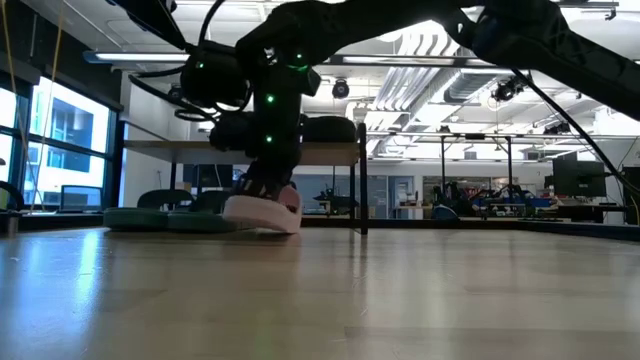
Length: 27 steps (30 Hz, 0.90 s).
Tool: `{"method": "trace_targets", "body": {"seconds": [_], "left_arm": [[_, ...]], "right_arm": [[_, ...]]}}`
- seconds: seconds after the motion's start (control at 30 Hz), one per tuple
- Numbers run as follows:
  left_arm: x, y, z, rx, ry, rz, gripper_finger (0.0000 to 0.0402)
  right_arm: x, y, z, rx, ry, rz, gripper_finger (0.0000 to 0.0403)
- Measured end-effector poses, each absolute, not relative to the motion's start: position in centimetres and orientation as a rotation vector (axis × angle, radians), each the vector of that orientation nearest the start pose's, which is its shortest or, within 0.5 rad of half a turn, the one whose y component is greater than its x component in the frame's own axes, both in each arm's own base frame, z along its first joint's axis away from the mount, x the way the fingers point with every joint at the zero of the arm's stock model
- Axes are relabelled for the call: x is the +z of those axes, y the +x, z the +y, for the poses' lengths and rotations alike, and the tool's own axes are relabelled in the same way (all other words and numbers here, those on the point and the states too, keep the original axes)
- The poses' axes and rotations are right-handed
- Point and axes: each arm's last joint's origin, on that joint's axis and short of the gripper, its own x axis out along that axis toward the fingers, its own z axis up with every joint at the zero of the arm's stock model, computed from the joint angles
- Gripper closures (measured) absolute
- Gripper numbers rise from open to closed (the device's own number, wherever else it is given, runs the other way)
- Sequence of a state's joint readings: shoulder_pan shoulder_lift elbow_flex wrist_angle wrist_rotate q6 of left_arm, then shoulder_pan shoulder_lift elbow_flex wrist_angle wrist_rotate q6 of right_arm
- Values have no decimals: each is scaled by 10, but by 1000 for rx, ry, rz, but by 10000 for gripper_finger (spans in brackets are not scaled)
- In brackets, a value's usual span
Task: Pick and place slides into the shelf
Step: Put the left pink slide under the shelf
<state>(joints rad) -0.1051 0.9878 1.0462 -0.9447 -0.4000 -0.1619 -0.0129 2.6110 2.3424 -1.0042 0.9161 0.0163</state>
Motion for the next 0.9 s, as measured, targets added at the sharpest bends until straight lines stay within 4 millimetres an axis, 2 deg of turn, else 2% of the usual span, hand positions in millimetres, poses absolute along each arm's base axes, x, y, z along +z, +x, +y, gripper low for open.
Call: {"method": "trace_targets", "body": {"seconds": [0.27,0.7,0.9], "left_arm": [[325,176,-7,343,71,835,218],[325,176,-7,344,69,834,218],[325,176,-7,339,66,835,218]], "right_arm": [[148,525,-41,-810,-522,1171,403],[148,527,-39,-777,-488,1163,402],[148,528,-39,-765,-475,1155,370]]}}
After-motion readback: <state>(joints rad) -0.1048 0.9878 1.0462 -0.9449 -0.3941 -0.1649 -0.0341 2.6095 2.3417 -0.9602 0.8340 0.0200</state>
